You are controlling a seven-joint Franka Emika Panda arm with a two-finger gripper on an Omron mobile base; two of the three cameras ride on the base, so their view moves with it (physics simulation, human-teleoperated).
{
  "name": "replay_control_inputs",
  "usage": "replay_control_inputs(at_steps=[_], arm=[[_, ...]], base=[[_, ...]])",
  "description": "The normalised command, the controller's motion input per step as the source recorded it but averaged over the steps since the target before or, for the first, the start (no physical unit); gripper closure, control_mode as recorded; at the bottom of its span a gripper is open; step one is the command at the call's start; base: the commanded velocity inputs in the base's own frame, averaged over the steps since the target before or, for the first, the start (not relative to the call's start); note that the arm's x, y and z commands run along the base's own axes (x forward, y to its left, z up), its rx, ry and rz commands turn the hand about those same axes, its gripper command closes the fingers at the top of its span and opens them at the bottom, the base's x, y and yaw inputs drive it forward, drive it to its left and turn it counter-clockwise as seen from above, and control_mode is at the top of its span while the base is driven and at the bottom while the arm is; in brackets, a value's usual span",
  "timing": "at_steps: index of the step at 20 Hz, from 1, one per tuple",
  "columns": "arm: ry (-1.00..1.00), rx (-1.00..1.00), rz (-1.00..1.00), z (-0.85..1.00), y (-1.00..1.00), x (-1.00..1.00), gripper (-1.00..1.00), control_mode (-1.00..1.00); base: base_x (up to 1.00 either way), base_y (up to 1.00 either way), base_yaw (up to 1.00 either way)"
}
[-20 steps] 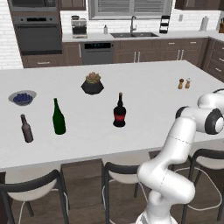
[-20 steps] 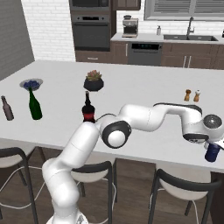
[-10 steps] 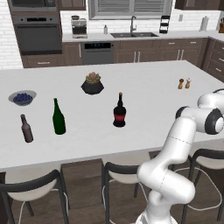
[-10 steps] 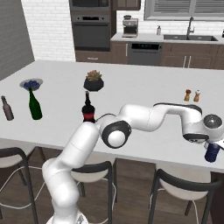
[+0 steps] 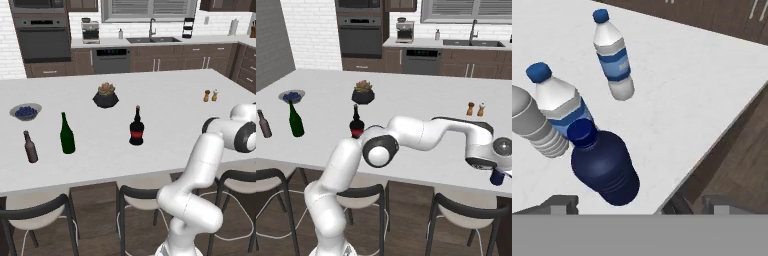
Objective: Move the plastic bottles in the middle to the plastics group, and the glass bottles in the middle to the glass group.
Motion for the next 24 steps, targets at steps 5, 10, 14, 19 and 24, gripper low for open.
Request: replay_control_inputs(at_steps=[5,10,14,19,24], arm=[[0.00,-0.04,0.00,0.34,0.57,-0.57,-1.00,-1.00],[-0.01,-0.06,0.00,0.36,0.98,-0.13,-1.00,-1.00],[0.00,-0.06,0.03,0.51,1.00,0.00,-1.00,-1.00],[0.01,-0.03,0.13,0.51,1.00,0.01,-1.00,-1.00],[0.01,-0.01,0.20,0.33,1.00,0.01,-1.00,-1.00]], base=[[0.00,0.00,0.00],[0.00,0.00,0.00],[0.00,0.00,0.00],[0.00,0.00,0.00],[0.00,0.00,0.00]])
